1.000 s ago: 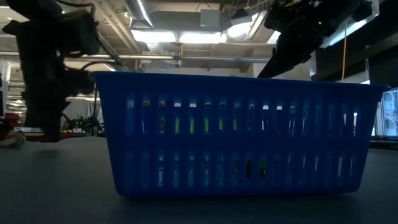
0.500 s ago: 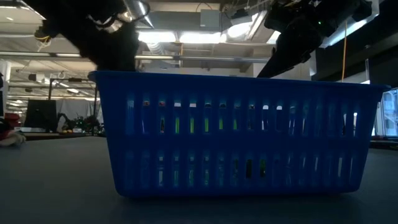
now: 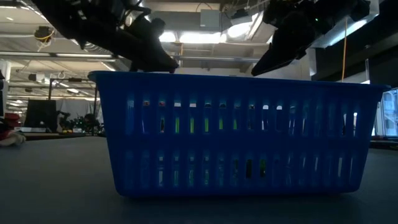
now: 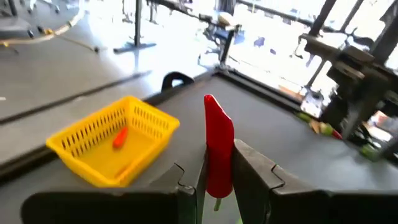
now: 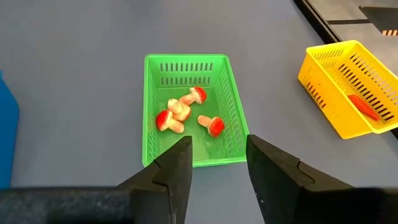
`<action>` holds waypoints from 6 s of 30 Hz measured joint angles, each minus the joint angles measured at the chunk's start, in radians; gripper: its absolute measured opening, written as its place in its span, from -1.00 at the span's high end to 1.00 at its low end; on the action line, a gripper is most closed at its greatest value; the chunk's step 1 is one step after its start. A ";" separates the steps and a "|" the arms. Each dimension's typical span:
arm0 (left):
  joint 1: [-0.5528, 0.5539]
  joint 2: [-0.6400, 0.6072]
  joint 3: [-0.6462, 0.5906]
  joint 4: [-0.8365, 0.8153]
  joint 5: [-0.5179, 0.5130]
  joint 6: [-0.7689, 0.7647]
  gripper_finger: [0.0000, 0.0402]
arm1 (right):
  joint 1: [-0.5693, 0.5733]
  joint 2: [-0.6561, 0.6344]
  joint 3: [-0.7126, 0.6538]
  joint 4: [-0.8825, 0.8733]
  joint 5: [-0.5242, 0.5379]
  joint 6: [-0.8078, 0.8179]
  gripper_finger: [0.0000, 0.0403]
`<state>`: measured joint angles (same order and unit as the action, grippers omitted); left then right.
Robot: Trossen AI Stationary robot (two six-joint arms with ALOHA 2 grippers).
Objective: Sort produce into baskets
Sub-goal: Put the red chili pepper into the yellow bin, then put the brown mushroom into the green bin
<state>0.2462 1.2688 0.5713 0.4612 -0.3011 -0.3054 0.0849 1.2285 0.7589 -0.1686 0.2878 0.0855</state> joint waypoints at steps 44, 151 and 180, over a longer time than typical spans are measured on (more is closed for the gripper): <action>0.290 0.567 0.396 -0.127 0.067 0.098 0.26 | 0.000 0.000 0.000 0.017 0.000 -0.014 0.25; -0.270 -0.071 0.251 -1.043 0.219 -0.081 0.93 | 0.000 0.000 0.000 0.017 0.000 -0.012 0.25; -0.246 0.296 0.252 -0.286 0.053 0.140 0.91 | 0.000 0.000 0.000 0.019 0.000 -0.012 0.25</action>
<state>0.0005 1.5644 0.8238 0.1755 -0.2485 -0.1658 0.0845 1.2282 0.7589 -0.1497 0.2874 0.0734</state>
